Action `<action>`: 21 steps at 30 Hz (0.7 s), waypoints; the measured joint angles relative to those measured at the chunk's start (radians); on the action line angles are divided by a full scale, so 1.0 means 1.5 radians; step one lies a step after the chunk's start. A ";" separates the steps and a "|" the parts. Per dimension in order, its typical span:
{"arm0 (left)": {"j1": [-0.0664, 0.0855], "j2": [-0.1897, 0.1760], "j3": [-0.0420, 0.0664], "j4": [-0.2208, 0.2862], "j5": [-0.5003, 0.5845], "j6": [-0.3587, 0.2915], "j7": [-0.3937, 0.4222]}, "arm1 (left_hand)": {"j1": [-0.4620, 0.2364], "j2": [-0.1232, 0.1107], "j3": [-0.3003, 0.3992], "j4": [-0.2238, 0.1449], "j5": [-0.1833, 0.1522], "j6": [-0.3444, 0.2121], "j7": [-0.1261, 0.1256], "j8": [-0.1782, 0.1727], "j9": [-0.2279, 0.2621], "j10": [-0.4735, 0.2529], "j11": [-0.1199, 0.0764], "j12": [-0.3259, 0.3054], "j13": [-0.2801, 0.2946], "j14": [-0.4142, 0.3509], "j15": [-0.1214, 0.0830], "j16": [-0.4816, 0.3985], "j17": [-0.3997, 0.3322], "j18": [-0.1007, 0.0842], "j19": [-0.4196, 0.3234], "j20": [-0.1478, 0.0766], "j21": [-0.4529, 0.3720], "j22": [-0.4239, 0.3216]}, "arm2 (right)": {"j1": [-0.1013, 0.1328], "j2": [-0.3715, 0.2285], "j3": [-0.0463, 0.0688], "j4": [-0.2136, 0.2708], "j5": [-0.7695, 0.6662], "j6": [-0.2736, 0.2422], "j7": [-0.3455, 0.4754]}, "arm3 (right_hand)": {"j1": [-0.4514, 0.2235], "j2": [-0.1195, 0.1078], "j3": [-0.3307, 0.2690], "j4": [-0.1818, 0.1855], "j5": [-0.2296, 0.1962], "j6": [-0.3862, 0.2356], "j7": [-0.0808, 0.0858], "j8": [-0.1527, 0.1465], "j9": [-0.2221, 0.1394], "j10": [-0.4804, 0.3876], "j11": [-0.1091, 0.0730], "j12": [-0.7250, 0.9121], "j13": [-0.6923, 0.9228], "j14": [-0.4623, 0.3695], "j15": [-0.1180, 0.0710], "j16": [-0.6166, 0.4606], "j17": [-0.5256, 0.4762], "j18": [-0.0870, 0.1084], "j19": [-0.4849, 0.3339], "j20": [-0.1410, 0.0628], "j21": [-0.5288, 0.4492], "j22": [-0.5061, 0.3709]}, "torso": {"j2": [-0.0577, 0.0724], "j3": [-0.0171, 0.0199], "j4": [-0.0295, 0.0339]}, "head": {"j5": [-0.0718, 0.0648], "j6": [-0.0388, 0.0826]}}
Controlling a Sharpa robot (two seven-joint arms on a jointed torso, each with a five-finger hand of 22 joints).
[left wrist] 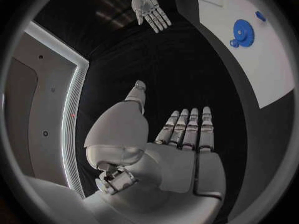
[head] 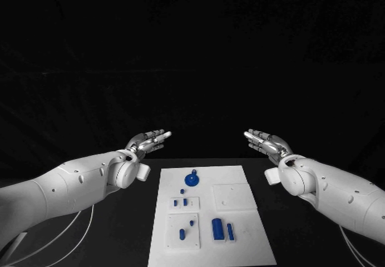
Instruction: Assemble the parts on the task board
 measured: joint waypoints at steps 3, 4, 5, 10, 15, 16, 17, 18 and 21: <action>-0.010 -0.007 0.008 0.028 0.001 -0.011 0.001 | -0.169 0.002 0.005 -0.005 -0.014 -0.092 -0.013 -0.004 -0.006 -0.101 -0.013 -0.006 -0.006 -0.103 -0.014 -0.004 -0.007 -0.013 -0.099 -0.027 -0.006 -0.007 | 0.000 -0.008 -0.011 0.027 0.007 -0.011 0.002 | -0.222 -0.008 -0.003 0.015 -0.023 -0.099 -0.014 -0.004 -0.006 -0.128 -0.016 -0.006 -0.006 -0.097 -0.017 -0.005 -0.006 -0.023 -0.087 -0.029 -0.009 -0.007 | -0.008 -0.0030 0.0033 | -0.010 -0.001; -0.015 -0.011 0.013 0.044 0.001 -0.018 0.003 | -0.235 0.003 0.005 -0.005 -0.017 -0.112 -0.016 -0.007 -0.007 -0.123 -0.016 -0.007 -0.007 -0.124 -0.017 -0.006 -0.008 -0.021 -0.120 -0.033 -0.006 -0.009 | 0.001 -0.012 -0.018 0.043 0.013 -0.019 0.004 | -0.281 -0.010 -0.005 0.017 -0.028 -0.122 -0.017 -0.007 -0.007 -0.157 -0.020 -0.006 -0.007 -0.119 -0.021 -0.006 -0.008 -0.024 -0.106 -0.035 -0.010 -0.009 | -0.011 -0.0042 0.0045 | -0.014 -0.002; -0.019 -0.014 0.018 0.057 0.002 -0.024 0.004 | -0.312 0.003 0.007 -0.007 -0.019 -0.134 -0.019 -0.009 -0.009 -0.147 -0.019 -0.007 -0.009 -0.148 -0.021 -0.008 -0.009 -0.026 -0.144 -0.039 -0.010 -0.011 | 0.002 -0.016 -0.023 0.057 0.018 -0.026 0.006 | -0.343 -0.012 -0.005 0.020 -0.034 -0.145 -0.020 -0.007 -0.009 -0.187 -0.024 -0.006 -0.009 -0.141 -0.025 -0.006 -0.009 -0.026 -0.126 -0.042 -0.011 -0.010 | -0.015 -0.0056 0.0061 | -0.018 -0.002; -0.049 -0.038 0.044 0.142 0.009 -0.077 0.019 | -0.504 0.005 0.011 -0.011 -0.024 -0.186 -0.026 -0.009 -0.012 -0.204 -0.026 -0.010 -0.012 -0.206 -0.029 -0.011 -0.013 -0.036 -0.199 -0.054 -0.011 -0.015 | 0.008 -0.039 -0.056 0.143 0.055 -0.078 0.027 | -0.495 -0.017 -0.006 0.028 -0.046 -0.200 -0.028 -0.011 -0.012 -0.259 -0.033 -0.011 -0.012 -0.195 -0.035 -0.010 -0.012 -0.039 -0.175 -0.057 -0.015 -0.014 | -0.024 -0.0091 0.0107 | -0.027 -0.004; -0.086 -0.065 0.074 0.248 0.021 -0.159 0.045 | -0.600 0.005 0.011 -0.011 -0.028 -0.209 -0.031 -0.012 -0.013 -0.231 -0.030 -0.010 -0.013 -0.233 -0.034 -0.011 -0.015 -0.036 -0.225 -0.063 -0.014 -0.017 | 0.009 -0.069 -0.098 0.250 0.115 -0.160 0.063 | -0.571 -0.019 -0.008 0.030 -0.051 -0.225 -0.033 -0.011 -0.014 -0.294 -0.037 -0.011 -0.014 -0.221 -0.041 -0.012 -0.013 -0.049 -0.198 -0.066 -0.018 -0.015 | -0.027 -0.0105 0.0122 | -0.029 -0.004; -0.092 -0.070 0.079 0.266 0.023 -0.176 0.050 | -0.611 0.005 0.011 -0.011 -0.028 -0.212 -0.031 -0.012 -0.014 -0.233 -0.032 -0.010 -0.013 -0.236 -0.035 -0.011 -0.015 -0.036 -0.229 -0.063 -0.014 -0.017 | 0.010 -0.074 -0.104 0.268 0.127 -0.176 0.070 | -0.579 -0.020 -0.006 0.032 -0.051 -0.229 -0.033 -0.011 -0.014 -0.297 -0.038 -0.011 -0.014 -0.224 -0.041 -0.012 -0.013 -0.049 -0.199 -0.066 -0.018 -0.016 | -0.028 -0.0108 0.0124 | -0.029 -0.004; -0.099 -0.075 0.085 0.287 0.026 -0.197 0.057 | -0.623 0.005 0.011 -0.011 -0.028 -0.215 -0.029 -0.012 -0.014 -0.236 -0.030 -0.013 -0.013 -0.240 -0.034 -0.011 -0.015 -0.036 -0.230 -0.064 -0.014 -0.017 | 0.010 -0.080 -0.112 0.291 0.143 -0.198 0.080 | -0.588 -0.020 -0.006 0.032 -0.052 -0.232 -0.032 -0.011 -0.014 -0.301 -0.040 -0.011 -0.014 -0.225 -0.041 -0.012 -0.014 -0.049 -0.201 -0.068 -0.018 -0.016 | -0.028 -0.0108 0.0125 | -0.029 -0.004; -0.103 -0.079 0.089 0.301 0.029 -0.213 0.063 | -0.630 0.005 0.011 -0.011 -0.028 -0.217 -0.032 -0.012 -0.014 -0.238 -0.030 -0.013 -0.013 -0.240 -0.034 -0.011 -0.015 -0.036 -0.232 -0.065 -0.014 -0.017 | 0.011 -0.084 -0.118 0.306 0.155 -0.214 0.087 | -0.594 -0.020 -0.006 0.032 -0.054 -0.232 -0.032 -0.011 -0.014 -0.304 -0.040 -0.011 -0.014 -0.227 -0.042 -0.012 -0.014 -0.049 -0.202 -0.069 -0.018 -0.016 | -0.028 -0.0108 0.0125 | -0.029 -0.004; -0.116 -0.089 0.099 0.339 0.037 -0.259 0.079 | -0.647 0.005 0.012 -0.012 -0.030 -0.220 -0.031 -0.012 -0.014 -0.242 -0.033 -0.013 -0.014 -0.246 -0.035 -0.011 -0.015 -0.036 -0.236 -0.065 -0.014 -0.018 | 0.013 -0.096 -0.132 0.347 0.191 -0.262 0.109 | -0.623 -0.021 -0.008 0.034 -0.056 -0.245 -0.034 -0.013 -0.015 -0.317 -0.041 -0.012 -0.014 -0.239 -0.043 -0.012 -0.014 -0.049 -0.214 -0.071 -0.020 -0.017 | -0.029 -0.0109 0.0127 | -0.029 -0.004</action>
